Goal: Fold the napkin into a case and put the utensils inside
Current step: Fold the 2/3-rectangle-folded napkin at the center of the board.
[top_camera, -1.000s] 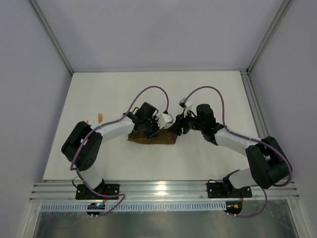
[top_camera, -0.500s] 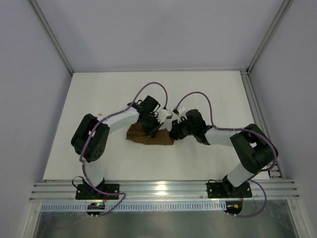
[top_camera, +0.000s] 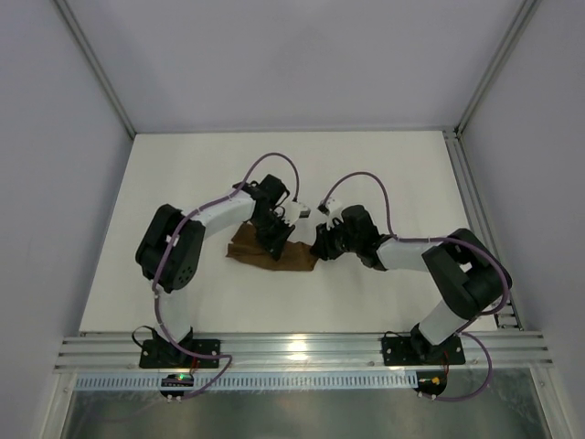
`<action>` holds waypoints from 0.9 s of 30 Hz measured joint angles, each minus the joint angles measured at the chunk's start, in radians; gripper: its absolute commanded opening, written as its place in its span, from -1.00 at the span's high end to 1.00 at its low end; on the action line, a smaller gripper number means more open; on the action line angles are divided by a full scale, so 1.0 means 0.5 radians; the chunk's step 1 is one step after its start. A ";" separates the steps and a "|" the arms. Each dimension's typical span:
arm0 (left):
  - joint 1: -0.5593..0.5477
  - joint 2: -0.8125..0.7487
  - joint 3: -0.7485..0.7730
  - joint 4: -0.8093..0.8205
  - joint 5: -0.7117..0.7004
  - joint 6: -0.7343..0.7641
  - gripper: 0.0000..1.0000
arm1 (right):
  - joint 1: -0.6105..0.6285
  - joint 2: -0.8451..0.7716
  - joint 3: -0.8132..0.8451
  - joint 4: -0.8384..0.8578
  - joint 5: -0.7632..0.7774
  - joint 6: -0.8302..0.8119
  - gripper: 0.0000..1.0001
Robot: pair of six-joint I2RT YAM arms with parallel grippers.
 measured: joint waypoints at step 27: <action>0.002 -0.125 -0.115 0.047 0.067 -0.003 0.88 | 0.050 0.048 -0.177 0.527 -0.580 -0.043 0.32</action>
